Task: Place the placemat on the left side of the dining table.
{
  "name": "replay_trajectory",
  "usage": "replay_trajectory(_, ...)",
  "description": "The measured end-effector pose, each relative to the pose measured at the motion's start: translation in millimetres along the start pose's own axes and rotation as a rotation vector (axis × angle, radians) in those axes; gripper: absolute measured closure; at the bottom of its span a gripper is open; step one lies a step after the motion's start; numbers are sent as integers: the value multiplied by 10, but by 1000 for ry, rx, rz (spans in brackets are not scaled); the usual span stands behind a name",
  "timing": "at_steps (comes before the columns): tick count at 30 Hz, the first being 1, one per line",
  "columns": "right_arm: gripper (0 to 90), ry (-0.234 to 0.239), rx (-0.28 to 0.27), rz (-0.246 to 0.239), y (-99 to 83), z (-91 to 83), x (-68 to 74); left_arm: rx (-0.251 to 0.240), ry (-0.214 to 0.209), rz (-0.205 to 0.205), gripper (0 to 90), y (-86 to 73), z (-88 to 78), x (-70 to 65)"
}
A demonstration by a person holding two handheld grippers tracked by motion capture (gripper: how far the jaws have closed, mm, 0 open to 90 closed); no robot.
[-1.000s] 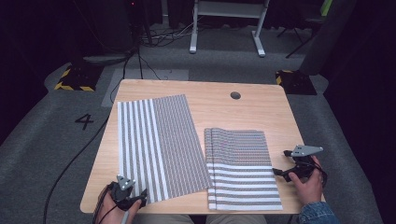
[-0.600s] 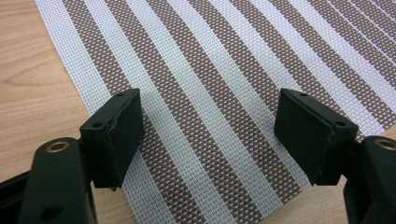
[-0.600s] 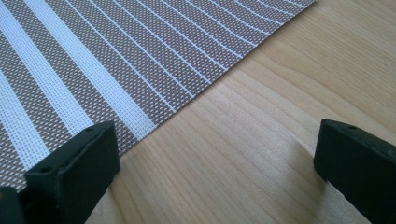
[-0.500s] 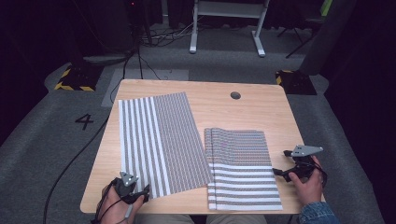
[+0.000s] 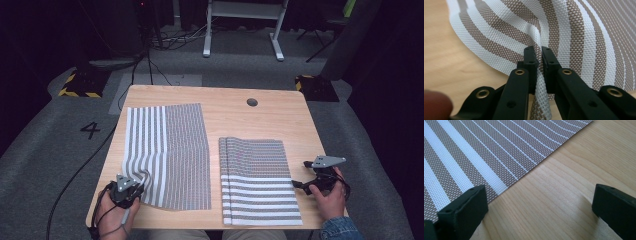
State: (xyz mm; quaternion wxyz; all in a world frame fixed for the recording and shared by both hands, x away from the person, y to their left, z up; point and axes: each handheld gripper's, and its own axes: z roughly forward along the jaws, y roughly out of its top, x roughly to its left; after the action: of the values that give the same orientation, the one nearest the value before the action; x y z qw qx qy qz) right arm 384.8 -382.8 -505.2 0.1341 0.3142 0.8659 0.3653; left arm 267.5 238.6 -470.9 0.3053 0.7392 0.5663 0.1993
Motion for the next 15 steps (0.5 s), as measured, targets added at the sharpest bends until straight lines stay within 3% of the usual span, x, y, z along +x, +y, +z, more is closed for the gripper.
replay_trajectory(5, 5, 0, 0, 0, 0, 0, 0, -39, 45, 20, 847, 141, -73, 159)
replay_trajectory(9, 5, 0, 0, 0, 0, 0, 0, -44, 52, -3, 836, 185, -119, 322)
replay_trajectory(12, 5, 0, 0, 0, 0, 0, 0, 8, 23, -22, 688, 122, -166, 426)
replay_trajectory(15, 4, -1, 0, 0, 0, 0, 1, 0, 37, -17, 446, 76, -224, 433)
